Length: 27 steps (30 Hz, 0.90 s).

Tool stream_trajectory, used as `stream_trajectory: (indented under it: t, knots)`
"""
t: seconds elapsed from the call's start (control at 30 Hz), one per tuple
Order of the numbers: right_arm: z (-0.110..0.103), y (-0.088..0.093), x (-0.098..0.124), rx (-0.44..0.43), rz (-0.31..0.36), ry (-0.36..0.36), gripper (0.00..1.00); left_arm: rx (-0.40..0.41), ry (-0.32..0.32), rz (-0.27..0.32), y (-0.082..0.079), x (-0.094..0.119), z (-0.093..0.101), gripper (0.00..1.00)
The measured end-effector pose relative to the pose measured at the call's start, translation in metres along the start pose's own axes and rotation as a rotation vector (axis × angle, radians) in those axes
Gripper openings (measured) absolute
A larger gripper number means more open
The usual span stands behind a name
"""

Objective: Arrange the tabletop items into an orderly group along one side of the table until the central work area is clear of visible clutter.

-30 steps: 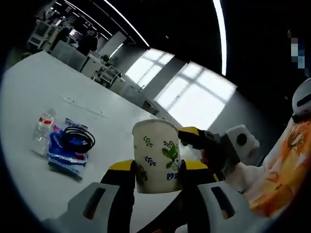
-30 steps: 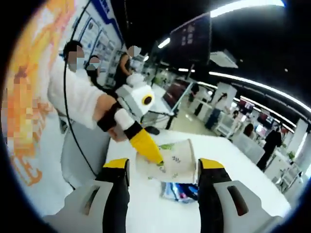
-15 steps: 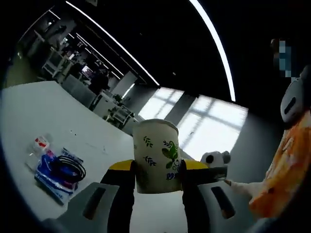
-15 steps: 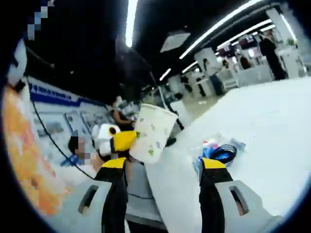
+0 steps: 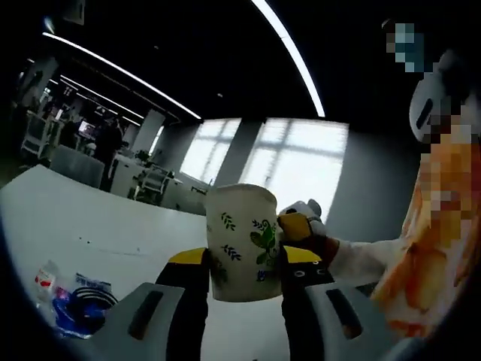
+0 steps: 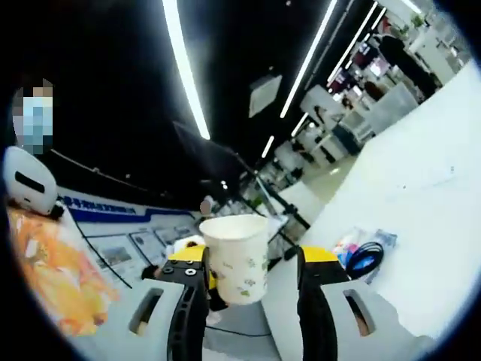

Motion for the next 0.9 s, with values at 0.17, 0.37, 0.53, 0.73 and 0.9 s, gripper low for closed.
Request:
stream_trajectory:
  t: [0.17, 0.37, 0.53, 0.73, 0.9]
  knots:
    - [0.008, 0.01, -0.004, 0.145, -0.054, 0.029, 0.25, -0.049, -0.018, -0.143, 0.022, -0.001, -0.018, 0.36]
    - [0.018, 0.014, -0.013, 0.25, -0.095, 0.068, 0.23, -0.161, -0.05, -0.311, 0.035, -0.001, -0.032, 0.38]
    - [0.025, 0.027, -0.021, 0.335, -0.142, 0.118, 0.23, -0.177, -0.078, -0.41, 0.048, -0.002, -0.041, 0.45]
    - [0.033, 0.041, -0.025, 0.352, -0.2, 0.16, 0.24, -0.151, -0.115, -0.421, 0.05, 0.001, -0.046, 0.54]
    - [0.031, 0.038, -0.032, 0.26, -0.178, 0.158, 0.22, -0.251, -0.19, -0.463, 0.053, -0.006, -0.055, 0.6]
Point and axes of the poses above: the point that each gripper's makers call its tool centre point, and the gripper's own axes: x roughly backward along the fingers, z roughly to its right, y roughly out of its underside, the point moved 3 cm from there along x, roughly backward along the fingers, and after that the axes turned 4 degrees about -x, right-handed, at the moved point
